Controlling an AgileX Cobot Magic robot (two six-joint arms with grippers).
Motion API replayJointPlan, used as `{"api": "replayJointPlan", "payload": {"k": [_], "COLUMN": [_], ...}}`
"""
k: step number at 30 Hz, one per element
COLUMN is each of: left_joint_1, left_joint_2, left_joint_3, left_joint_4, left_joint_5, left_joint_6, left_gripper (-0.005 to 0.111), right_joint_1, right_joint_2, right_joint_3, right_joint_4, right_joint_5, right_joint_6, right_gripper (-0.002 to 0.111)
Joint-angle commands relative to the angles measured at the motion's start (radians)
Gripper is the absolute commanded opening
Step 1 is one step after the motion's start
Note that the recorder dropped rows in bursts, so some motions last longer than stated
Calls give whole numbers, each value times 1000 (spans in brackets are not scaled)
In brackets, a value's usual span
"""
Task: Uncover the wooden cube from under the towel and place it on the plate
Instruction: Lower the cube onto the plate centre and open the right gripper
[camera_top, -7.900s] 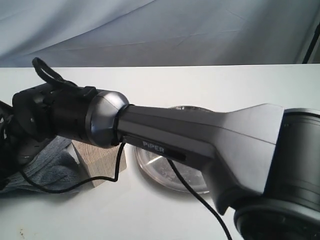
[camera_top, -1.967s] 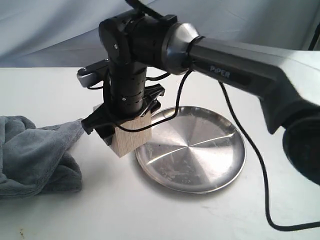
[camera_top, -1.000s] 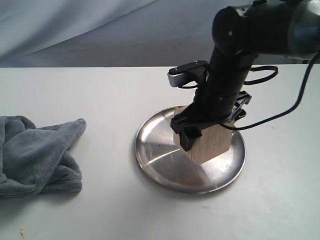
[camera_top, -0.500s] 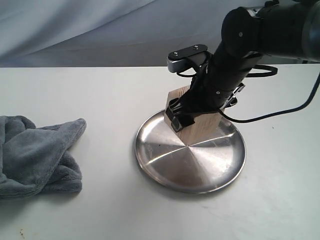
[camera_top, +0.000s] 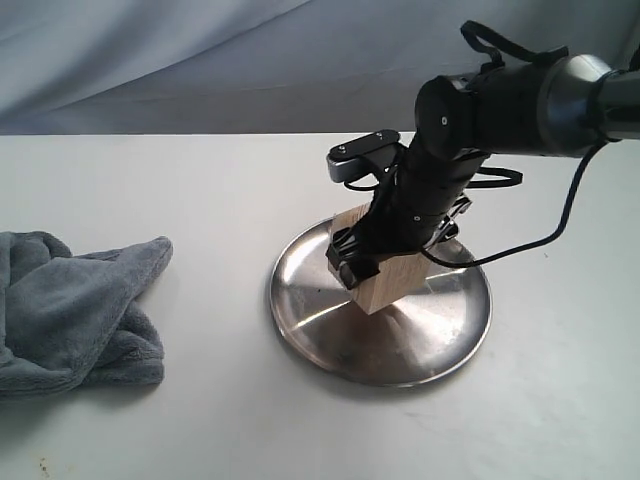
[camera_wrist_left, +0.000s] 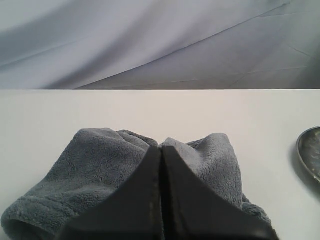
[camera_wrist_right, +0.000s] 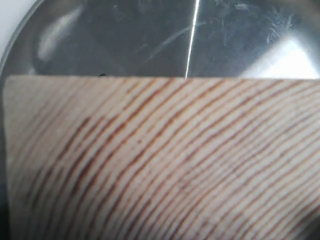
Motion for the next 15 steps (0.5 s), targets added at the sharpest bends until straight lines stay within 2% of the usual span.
{"api": "replayJointPlan", "payload": {"k": [1, 5, 12, 15], "left_joint_1": [3, 3, 3, 3], "left_joint_2": [-4, -4, -4, -4], "left_joint_3": [5, 5, 5, 5], "left_joint_4": [-5, -5, -5, -5], "left_joint_5": [-11, -11, -11, -11], "left_joint_6": [-5, -2, -2, -2], "left_gripper": [0, 0, 0, 0], "right_joint_1": [-3, -3, -3, -3], "right_joint_2": [11, 34, 48, 48], "right_joint_3": [-1, -1, -1, -1], "right_joint_4": [-14, -17, -17, -17], "right_joint_5": [-24, -32, -36, -38], "right_joint_6": [-4, -4, 23, 23], "right_gripper": [0, 1, 33, 43]}}
